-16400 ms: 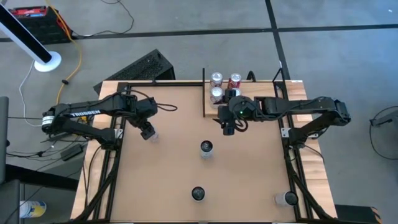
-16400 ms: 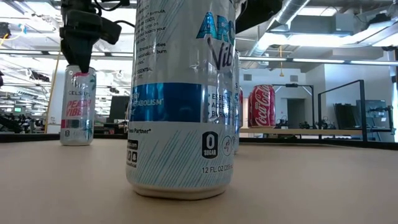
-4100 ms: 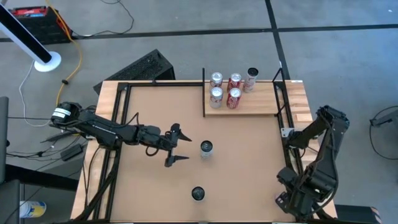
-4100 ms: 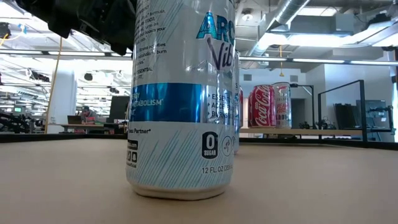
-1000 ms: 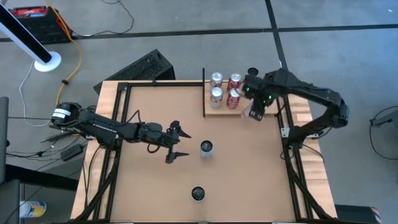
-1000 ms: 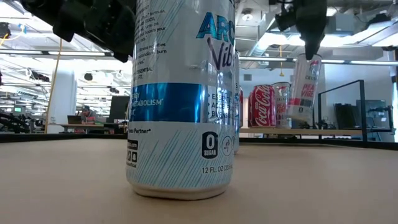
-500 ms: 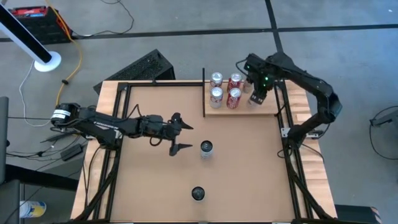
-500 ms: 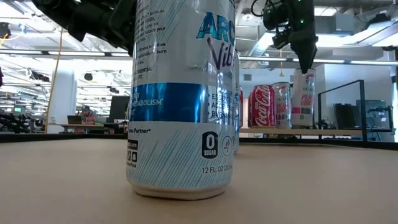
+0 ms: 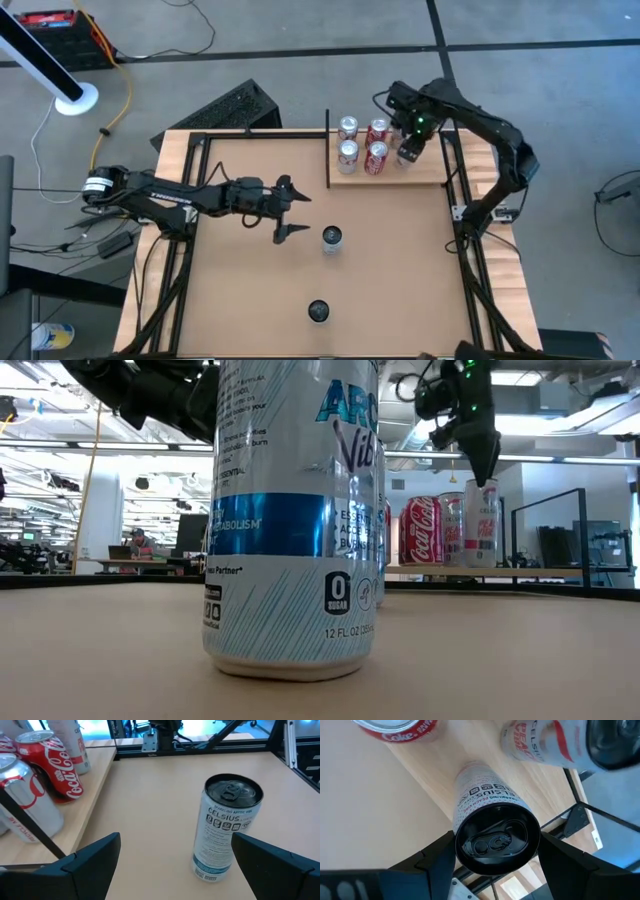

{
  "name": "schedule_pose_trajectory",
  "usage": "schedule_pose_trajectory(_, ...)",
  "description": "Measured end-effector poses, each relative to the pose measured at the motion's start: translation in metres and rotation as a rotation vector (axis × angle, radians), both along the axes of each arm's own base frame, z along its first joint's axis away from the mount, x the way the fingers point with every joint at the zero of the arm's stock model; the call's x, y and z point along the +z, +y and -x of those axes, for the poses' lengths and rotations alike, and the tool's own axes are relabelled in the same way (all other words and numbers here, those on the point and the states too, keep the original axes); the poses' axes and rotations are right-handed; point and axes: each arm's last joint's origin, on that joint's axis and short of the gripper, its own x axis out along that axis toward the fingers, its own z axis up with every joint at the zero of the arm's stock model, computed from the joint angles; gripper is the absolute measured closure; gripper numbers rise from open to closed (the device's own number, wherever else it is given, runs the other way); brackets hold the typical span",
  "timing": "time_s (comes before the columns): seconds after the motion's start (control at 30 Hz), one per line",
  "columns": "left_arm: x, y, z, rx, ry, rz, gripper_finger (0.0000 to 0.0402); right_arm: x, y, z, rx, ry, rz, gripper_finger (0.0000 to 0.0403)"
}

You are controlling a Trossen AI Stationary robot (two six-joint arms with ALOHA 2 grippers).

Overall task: Place canned beverage on shelf
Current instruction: Put the white-pink soda can on the shelf aligned with the other white-pink soda can

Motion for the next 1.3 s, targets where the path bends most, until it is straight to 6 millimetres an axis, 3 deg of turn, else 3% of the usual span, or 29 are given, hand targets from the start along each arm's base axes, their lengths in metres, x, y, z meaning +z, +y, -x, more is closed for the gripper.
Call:
schedule_pose_trajectory(0.27, -0.003, 0.0, 0.001, -0.004, 0.035, 0.002, 0.0035, -0.003, -0.002, -0.005, 0.008, 0.009, -0.008, 0.0131)
schedule_pose_trajectory(0.53, -0.003, 0.0, 0.001, -0.008, 0.035, -0.012, 0.0036, 0.015, -0.002, -0.008, 0.004, -0.062, 0.017, 0.0131)
schedule_pose_trajectory(1.3, -0.005, 0.0, 0.001, -0.008, 0.05, -0.01, 0.0035, 0.002, 0.0, -0.01, -0.003, -0.038, -0.033, 0.0131)
